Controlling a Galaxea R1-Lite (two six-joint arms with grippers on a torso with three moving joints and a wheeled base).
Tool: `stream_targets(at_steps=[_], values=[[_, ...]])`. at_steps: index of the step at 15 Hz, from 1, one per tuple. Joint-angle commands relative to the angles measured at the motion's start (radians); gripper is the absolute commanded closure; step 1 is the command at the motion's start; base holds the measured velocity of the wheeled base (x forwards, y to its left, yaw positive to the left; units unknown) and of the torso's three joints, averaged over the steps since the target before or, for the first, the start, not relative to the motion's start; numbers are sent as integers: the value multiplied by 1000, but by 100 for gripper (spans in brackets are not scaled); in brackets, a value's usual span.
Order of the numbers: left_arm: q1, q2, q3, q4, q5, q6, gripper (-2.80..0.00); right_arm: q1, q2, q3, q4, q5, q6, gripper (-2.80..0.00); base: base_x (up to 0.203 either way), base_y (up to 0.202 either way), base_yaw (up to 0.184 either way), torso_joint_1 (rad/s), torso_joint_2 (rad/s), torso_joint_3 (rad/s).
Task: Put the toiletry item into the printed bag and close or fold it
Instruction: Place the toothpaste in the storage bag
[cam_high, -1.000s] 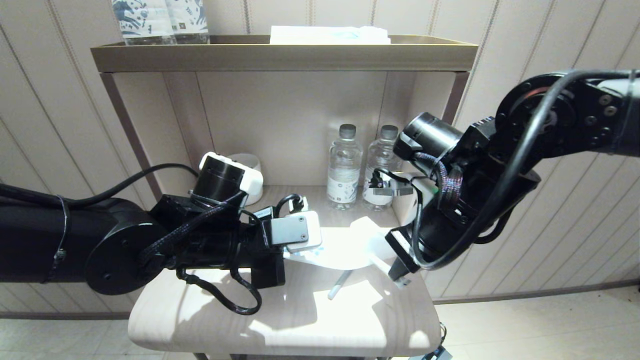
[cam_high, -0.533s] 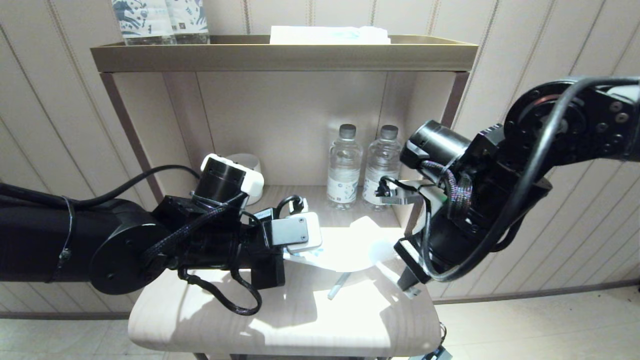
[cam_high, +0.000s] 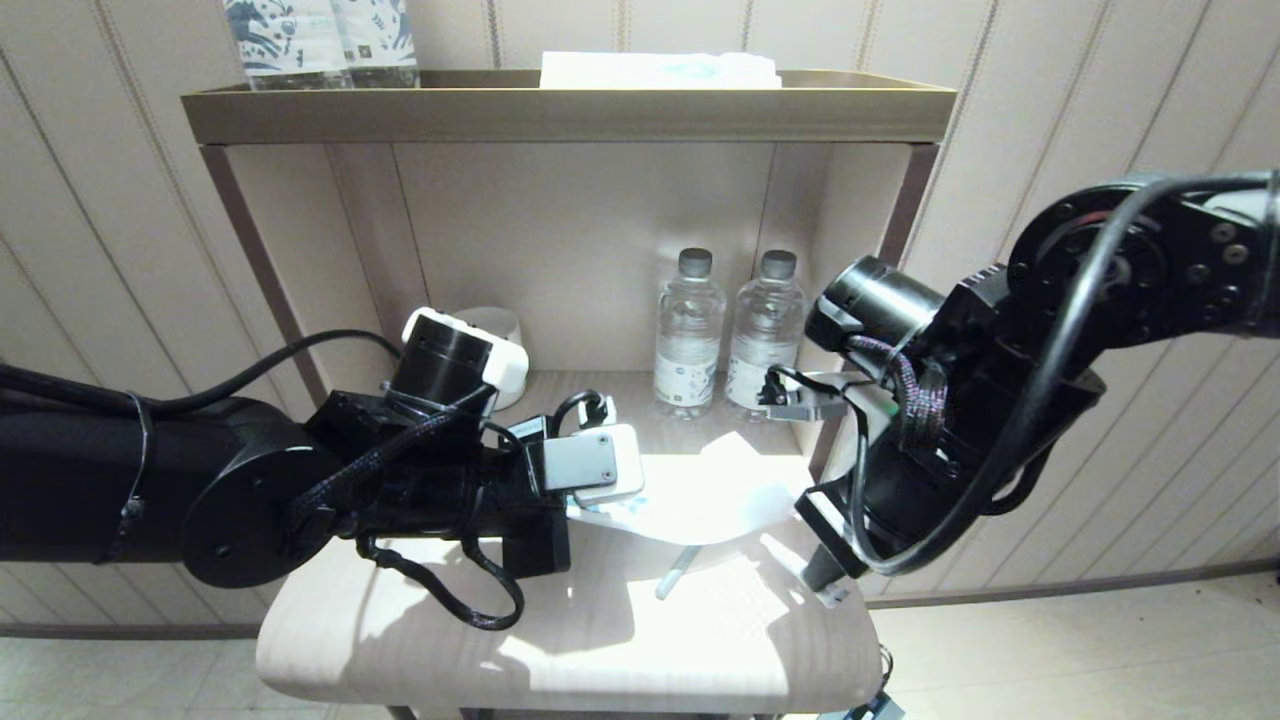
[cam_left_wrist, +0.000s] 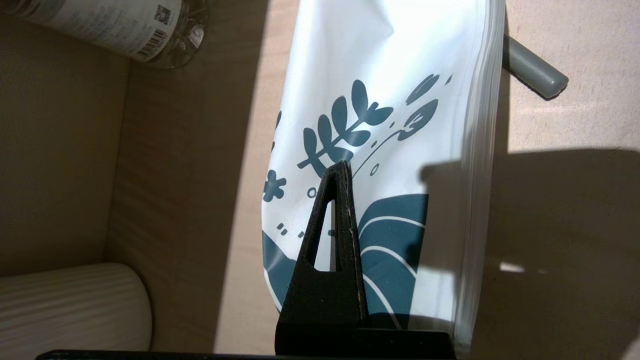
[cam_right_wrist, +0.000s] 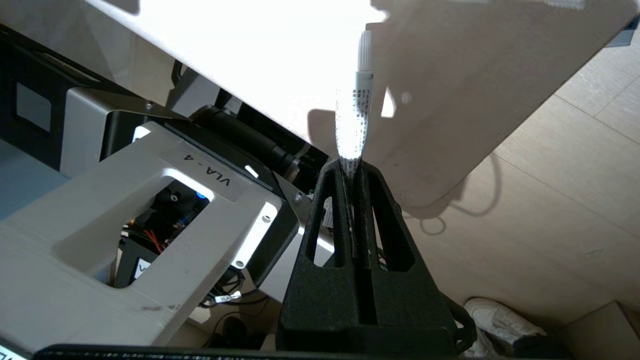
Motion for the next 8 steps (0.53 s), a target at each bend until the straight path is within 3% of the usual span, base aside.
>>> stream_targets(at_steps=[1, 8], values=[[0, 2, 1, -1, -1, 5, 0, -6, 6, 5, 4, 2, 1, 0, 0, 0, 0, 0, 0, 0], [0, 8, 3, -1, -1, 7, 0, -24, 37, -17, -23, 2, -2, 0, 0, 0, 0, 0, 0, 0]])
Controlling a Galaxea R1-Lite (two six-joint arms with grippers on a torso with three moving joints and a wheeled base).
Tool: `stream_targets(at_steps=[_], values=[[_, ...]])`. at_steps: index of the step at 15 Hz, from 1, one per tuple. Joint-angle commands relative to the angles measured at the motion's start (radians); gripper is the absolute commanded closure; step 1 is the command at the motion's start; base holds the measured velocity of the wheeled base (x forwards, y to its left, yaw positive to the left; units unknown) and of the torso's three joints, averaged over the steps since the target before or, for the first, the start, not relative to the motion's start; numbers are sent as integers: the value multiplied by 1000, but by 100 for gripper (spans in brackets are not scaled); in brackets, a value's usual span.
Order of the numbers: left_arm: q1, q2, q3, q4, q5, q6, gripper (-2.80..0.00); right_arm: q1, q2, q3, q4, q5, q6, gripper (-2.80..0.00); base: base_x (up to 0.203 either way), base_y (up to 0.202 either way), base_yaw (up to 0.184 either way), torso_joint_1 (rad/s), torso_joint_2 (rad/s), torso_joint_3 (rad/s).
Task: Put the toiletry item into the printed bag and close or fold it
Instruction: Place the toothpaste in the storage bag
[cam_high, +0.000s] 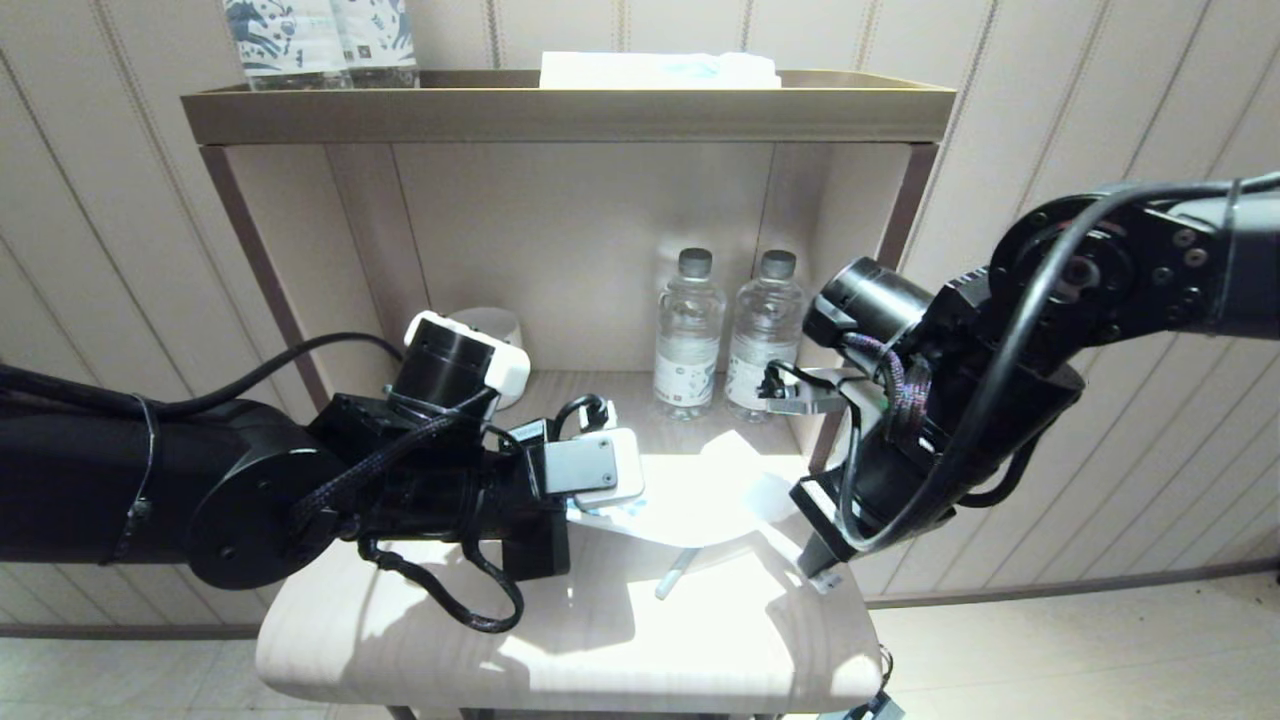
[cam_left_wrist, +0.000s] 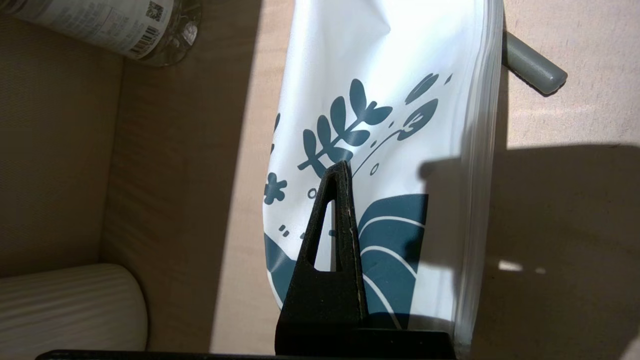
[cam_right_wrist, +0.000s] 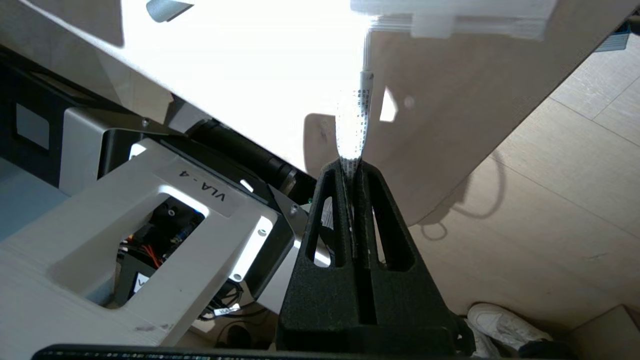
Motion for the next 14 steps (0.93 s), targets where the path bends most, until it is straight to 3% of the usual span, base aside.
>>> stream_targets(at_steps=[1, 14], values=[[0, 3, -1, 0, -1, 5, 0, -2, 17, -11, 6, 2, 1, 0, 0, 0, 0, 0, 0, 0], [-8, 17, 7, -1, -1, 7, 0, 12, 2, -30, 7, 2, 4, 0, 0, 0, 0, 0, 0, 0]])
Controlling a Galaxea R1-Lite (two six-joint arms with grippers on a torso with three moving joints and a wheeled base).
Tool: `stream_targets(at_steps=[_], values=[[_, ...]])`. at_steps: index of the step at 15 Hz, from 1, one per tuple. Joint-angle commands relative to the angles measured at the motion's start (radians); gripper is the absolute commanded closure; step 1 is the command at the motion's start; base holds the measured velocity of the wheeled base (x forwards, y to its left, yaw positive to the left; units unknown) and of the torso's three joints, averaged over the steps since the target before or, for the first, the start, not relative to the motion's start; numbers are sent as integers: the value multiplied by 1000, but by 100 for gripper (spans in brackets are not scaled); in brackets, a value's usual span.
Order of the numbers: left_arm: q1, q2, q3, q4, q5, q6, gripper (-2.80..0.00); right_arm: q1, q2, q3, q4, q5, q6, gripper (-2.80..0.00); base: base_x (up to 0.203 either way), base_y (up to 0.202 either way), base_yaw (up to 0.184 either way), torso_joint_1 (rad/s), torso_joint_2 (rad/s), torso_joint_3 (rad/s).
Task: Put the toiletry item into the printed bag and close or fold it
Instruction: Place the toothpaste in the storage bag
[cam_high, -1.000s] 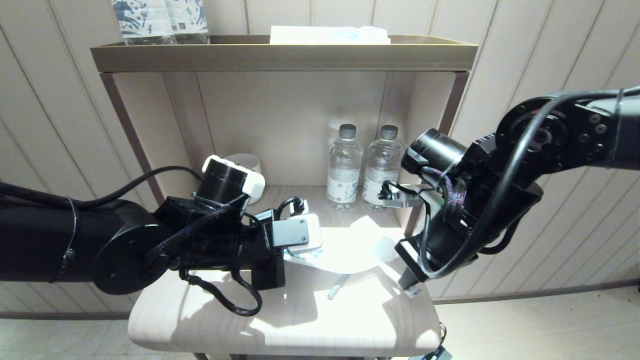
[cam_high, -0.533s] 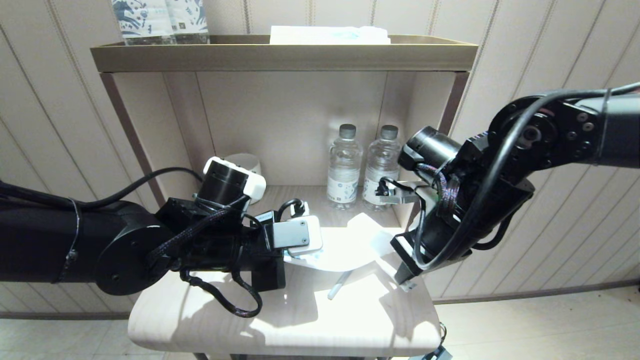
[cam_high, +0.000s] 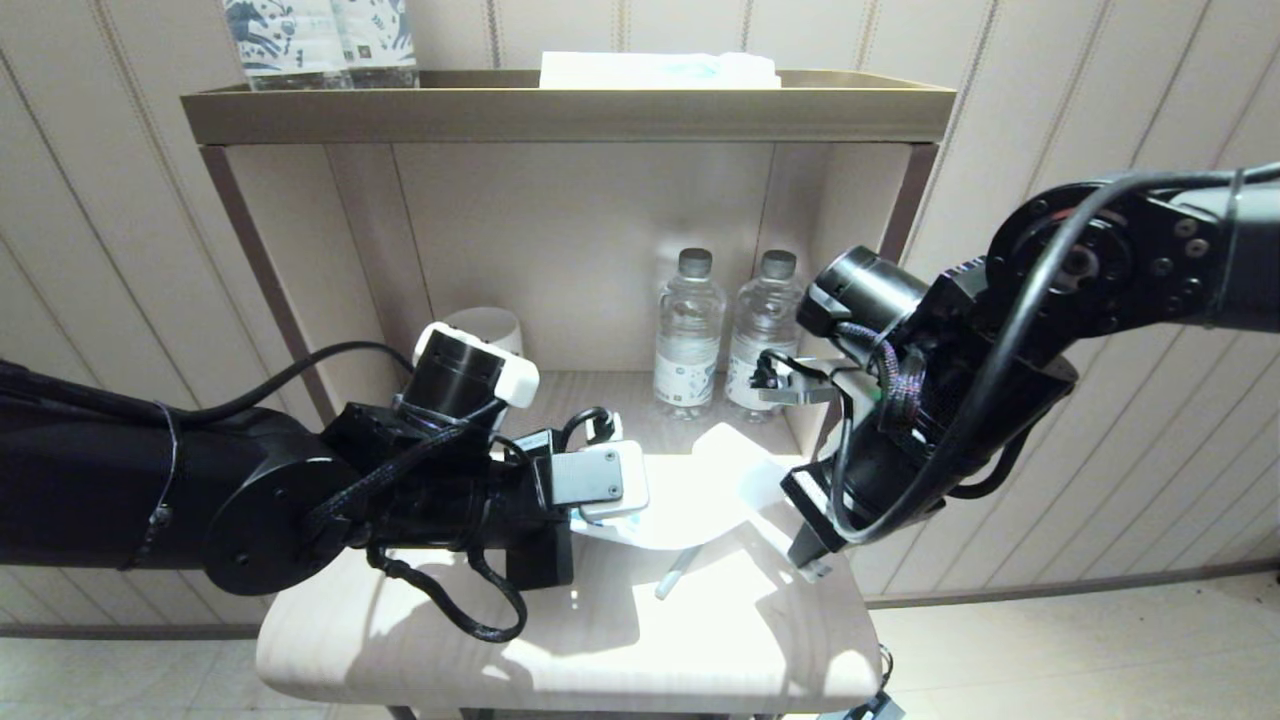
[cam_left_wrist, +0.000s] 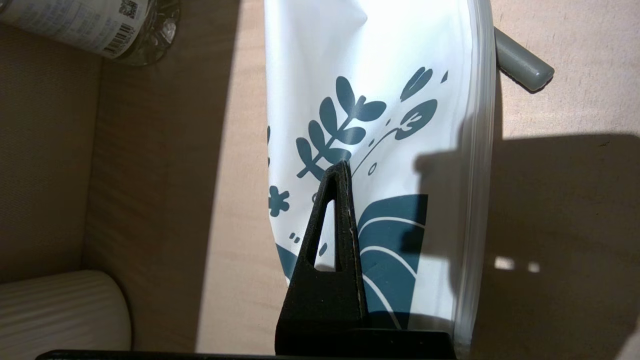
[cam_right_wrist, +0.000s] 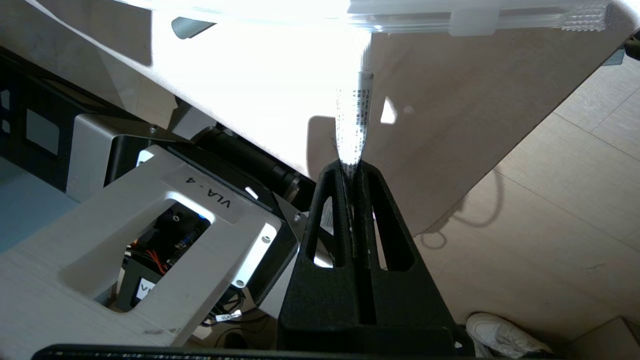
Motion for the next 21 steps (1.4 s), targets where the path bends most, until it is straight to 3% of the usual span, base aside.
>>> stream_targets(at_steps=[1, 21], values=[[0, 1, 0, -1, -1, 5, 0, 1, -4, 3, 5, 1, 1, 0, 0, 0, 0, 0, 0, 0], [0, 12, -5, -1, -1, 6, 0, 27, -5, -4, -2, 3, 6, 0, 0, 0, 0, 0, 0, 0]])
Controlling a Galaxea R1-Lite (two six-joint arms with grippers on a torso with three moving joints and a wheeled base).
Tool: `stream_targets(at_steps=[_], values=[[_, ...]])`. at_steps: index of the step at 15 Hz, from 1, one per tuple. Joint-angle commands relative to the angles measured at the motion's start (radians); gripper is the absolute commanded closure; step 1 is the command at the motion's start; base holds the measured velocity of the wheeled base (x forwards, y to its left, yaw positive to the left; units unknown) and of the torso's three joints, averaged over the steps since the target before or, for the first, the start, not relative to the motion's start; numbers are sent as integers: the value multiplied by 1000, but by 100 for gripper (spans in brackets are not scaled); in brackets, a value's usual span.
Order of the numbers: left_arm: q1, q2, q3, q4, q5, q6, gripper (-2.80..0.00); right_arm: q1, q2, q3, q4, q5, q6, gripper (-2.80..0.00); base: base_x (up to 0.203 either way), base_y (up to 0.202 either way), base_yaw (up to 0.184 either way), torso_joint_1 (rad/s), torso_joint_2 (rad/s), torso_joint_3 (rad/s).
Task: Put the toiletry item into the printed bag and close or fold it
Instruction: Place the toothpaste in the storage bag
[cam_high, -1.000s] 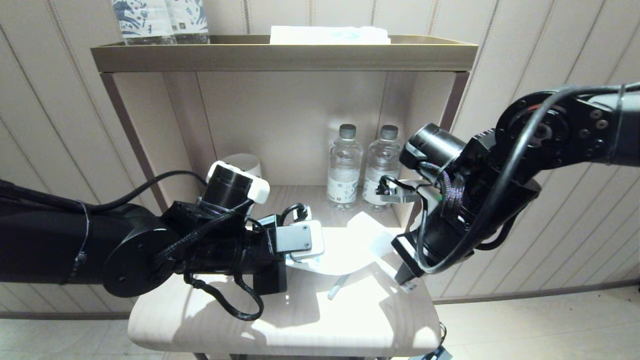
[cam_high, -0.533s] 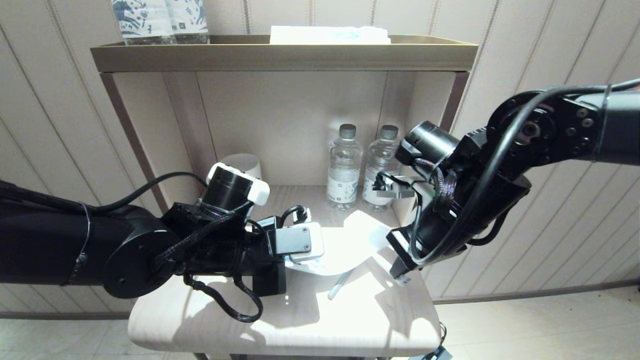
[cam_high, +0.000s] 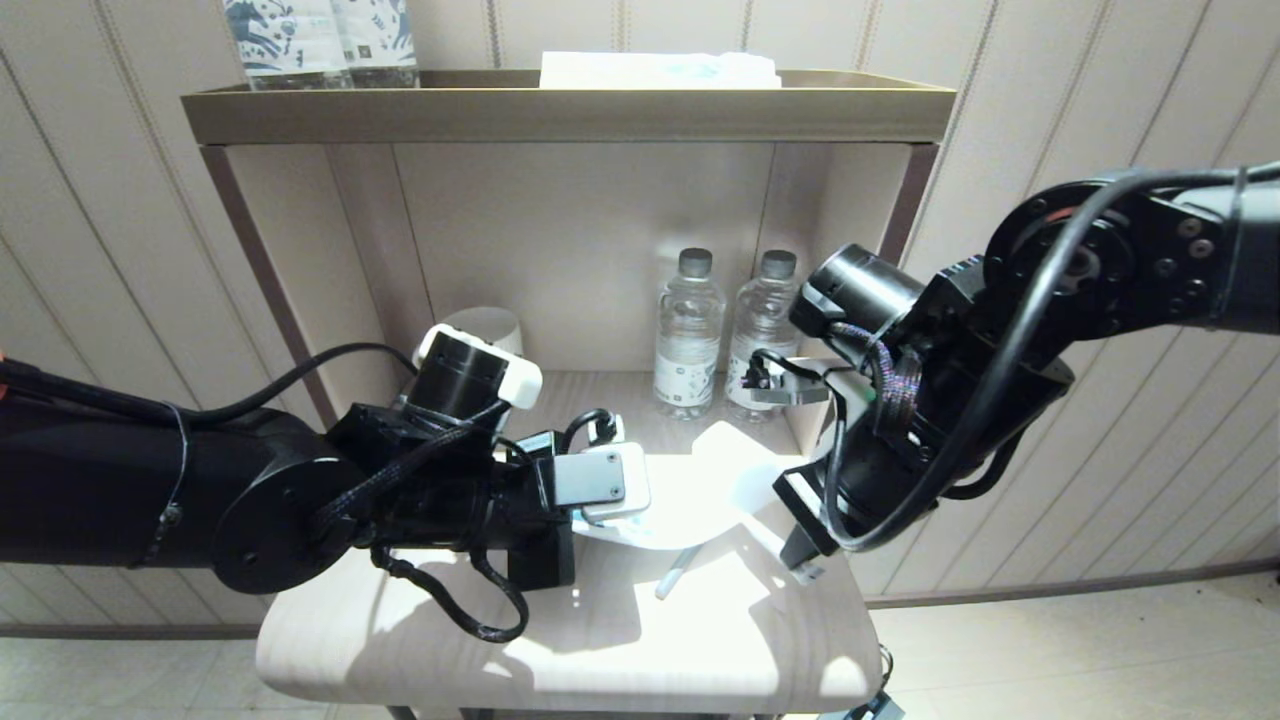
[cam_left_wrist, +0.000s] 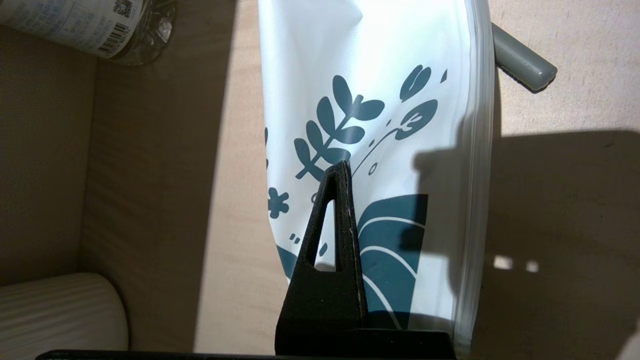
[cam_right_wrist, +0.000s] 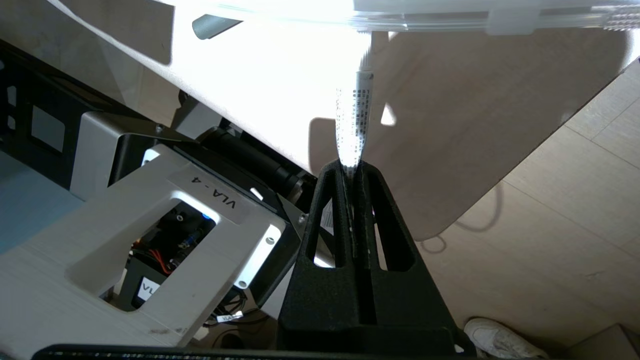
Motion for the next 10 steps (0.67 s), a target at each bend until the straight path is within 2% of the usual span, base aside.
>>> stream_targets(at_steps=[1, 10], values=[[0, 3, 0, -1, -1, 6, 0, 4, 1, -3, 3, 1, 1, 0, 0, 0, 0, 0, 0, 0], [-2, 3, 10, -1, -1, 9, 0, -6, 70, -67, 3, 3, 1, 0, 0, 0, 0, 0, 0, 0]])
